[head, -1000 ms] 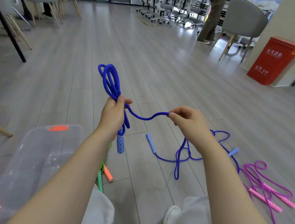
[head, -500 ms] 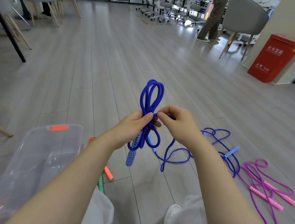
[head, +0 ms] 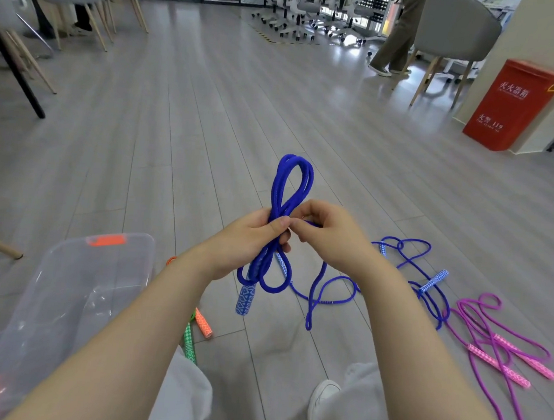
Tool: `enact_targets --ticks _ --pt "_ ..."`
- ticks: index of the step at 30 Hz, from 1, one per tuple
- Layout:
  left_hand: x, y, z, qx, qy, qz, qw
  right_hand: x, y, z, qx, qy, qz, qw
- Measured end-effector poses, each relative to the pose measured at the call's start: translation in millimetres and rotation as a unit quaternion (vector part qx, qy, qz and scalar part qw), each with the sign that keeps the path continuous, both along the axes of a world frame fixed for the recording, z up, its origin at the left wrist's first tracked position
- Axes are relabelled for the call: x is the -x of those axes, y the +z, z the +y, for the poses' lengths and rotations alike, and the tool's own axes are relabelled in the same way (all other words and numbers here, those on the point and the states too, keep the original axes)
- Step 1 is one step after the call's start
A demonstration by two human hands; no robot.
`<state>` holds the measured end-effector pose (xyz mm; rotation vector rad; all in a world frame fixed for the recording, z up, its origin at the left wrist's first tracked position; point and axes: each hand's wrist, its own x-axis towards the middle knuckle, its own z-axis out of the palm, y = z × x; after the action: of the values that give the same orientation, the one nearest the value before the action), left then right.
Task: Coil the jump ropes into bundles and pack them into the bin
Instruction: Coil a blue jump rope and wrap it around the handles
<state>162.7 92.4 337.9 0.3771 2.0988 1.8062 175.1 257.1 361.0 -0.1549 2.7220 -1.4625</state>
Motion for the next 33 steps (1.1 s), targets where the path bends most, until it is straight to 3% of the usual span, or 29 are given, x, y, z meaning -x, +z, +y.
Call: enact_targets --ticks 6,9,10,12,14,15,26,33 --pt "7 -3 -6 0.121 0.023 0.085 0.989 2 4 19 0.013 0.005 -0.041 0.999" --pt "26 -12 -19 0.177 0.187 0.150 0.955 2 6 41 0.022 -0.033 -0.035 0.999" --pt "33 -13 -25 0.153 0.269 0.136 0.941 2 7 48 0.034 -0.058 -0.029 0.997" --pt "39 -12 -32 -0.002 0.363 0.053 0.930 2 7 56 0.059 -0.105 -0.014 0.993" --pt "39 -10 -31 -0.148 0.340 -0.035 0.928 3 6 54 0.076 -0.127 0.000 0.989" --pt "37 -10 -28 -0.177 0.309 -0.059 0.933 4 5 48 0.080 -0.127 0.005 0.989" --pt "15 -18 10 -0.081 0.152 -0.035 0.985 3 -5 -22 0.058 -0.076 0.067 0.993" --pt "12 -19 8 -0.042 0.107 -0.001 0.993 3 -3 -27 0.134 -0.124 0.056 0.982"
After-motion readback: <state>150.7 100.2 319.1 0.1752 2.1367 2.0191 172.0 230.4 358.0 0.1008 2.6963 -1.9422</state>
